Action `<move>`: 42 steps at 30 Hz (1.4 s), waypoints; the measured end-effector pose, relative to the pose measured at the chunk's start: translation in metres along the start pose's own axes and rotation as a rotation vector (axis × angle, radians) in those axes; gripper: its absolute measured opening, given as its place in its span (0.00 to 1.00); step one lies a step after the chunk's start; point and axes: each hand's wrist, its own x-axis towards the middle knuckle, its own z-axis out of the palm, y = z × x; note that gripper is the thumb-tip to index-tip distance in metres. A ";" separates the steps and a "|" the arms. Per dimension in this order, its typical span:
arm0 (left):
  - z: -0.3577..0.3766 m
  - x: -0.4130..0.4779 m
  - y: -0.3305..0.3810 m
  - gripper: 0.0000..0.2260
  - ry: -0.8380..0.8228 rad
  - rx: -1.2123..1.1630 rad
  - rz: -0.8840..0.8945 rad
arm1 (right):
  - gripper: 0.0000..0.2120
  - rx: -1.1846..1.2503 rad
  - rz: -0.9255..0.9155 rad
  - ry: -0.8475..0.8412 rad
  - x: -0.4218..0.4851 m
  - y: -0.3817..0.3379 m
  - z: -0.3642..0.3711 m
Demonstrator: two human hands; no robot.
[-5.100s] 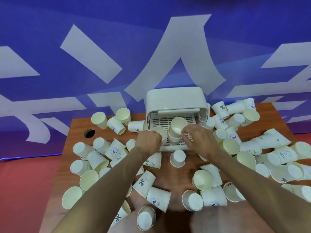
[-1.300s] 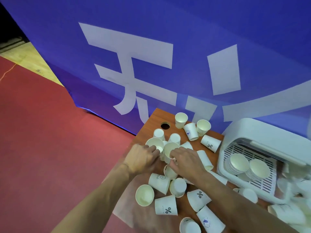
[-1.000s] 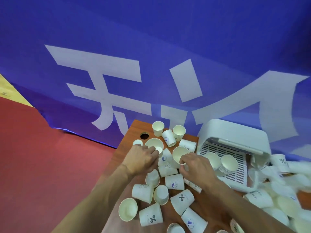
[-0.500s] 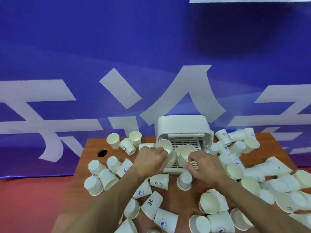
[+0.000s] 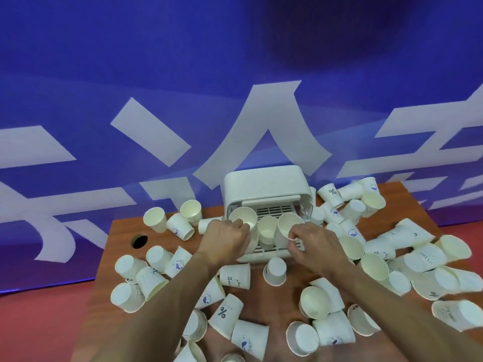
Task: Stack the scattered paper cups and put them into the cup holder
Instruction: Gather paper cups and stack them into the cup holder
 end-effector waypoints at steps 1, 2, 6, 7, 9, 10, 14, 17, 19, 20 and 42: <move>0.001 0.000 -0.002 0.12 -0.004 0.002 0.007 | 0.03 0.009 -0.007 0.009 0.002 0.000 0.000; 0.002 0.000 -0.003 0.11 -0.004 0.005 0.013 | 0.03 0.022 -0.015 0.022 0.003 0.000 0.001; 0.004 -0.001 -0.005 0.11 -0.026 0.017 0.040 | 0.03 0.064 -0.053 0.109 0.013 -0.002 0.003; 0.006 -0.001 -0.005 0.11 -0.037 0.025 0.043 | 0.03 0.067 -0.061 0.121 0.015 -0.003 0.004; 0.010 -0.001 -0.006 0.11 -0.077 0.036 0.048 | 0.03 0.065 -0.082 0.145 0.019 -0.003 0.008; 0.012 -0.001 -0.005 0.10 -0.101 0.044 0.053 | 0.03 0.064 -0.093 0.166 0.021 -0.004 0.011; 0.019 0.000 -0.001 0.10 -0.198 0.067 0.087 | 0.04 0.070 -0.112 0.212 0.021 -0.005 0.027; 0.026 0.002 0.004 0.10 -0.242 0.084 0.089 | 0.03 0.077 -0.130 0.193 0.019 -0.004 0.035; 0.032 0.003 0.008 0.09 -0.284 0.071 0.071 | 0.02 0.088 -0.132 0.193 0.018 -0.003 0.036; 0.036 0.002 0.010 0.10 -0.298 0.061 0.055 | 0.03 0.090 -0.129 0.189 0.018 -0.003 0.037; 0.053 0.005 -0.003 0.09 -0.434 0.076 -0.046 | 0.05 -0.036 -0.171 -0.007 0.029 0.000 0.059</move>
